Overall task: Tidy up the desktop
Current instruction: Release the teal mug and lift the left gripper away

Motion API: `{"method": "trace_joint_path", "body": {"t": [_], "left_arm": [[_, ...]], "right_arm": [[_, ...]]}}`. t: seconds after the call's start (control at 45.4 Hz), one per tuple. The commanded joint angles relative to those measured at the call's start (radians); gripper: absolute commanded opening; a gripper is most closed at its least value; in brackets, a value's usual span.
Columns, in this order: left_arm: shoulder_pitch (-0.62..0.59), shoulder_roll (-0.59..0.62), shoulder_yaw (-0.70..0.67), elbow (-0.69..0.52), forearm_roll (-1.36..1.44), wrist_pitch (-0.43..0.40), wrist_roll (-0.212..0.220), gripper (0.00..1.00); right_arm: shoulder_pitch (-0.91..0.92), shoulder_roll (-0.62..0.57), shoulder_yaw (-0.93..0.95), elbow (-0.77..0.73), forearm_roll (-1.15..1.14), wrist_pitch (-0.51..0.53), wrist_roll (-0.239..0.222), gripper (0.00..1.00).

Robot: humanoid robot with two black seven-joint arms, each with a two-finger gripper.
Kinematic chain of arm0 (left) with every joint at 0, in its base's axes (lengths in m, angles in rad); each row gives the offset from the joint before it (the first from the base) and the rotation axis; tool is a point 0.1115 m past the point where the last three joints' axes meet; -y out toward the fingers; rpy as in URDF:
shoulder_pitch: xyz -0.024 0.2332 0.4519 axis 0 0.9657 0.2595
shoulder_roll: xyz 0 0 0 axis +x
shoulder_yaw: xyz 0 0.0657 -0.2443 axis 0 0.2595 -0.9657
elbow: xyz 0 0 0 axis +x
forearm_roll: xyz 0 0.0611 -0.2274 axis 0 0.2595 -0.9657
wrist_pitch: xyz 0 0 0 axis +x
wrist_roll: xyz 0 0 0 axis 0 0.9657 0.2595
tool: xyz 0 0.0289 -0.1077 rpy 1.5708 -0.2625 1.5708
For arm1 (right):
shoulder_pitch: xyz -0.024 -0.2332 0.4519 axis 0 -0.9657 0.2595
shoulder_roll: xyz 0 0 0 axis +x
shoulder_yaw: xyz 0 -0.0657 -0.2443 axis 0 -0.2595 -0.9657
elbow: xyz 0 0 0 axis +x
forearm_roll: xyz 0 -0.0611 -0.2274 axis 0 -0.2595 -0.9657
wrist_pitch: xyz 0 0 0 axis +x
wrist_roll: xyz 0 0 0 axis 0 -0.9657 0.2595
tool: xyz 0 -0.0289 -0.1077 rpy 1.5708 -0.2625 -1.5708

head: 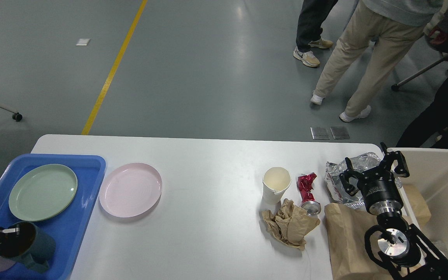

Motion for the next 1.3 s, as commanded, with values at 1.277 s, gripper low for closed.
{"method": "trace_joint_path", "body": {"t": [1.277], "left_arm": [[-0.937,-0.169,0.632,-0.593,-0.199,0.018,0.007,0.92]], "right_arm": [[0.0,0.0,0.0,0.0,0.0,0.0,0.0,1.0]]}}
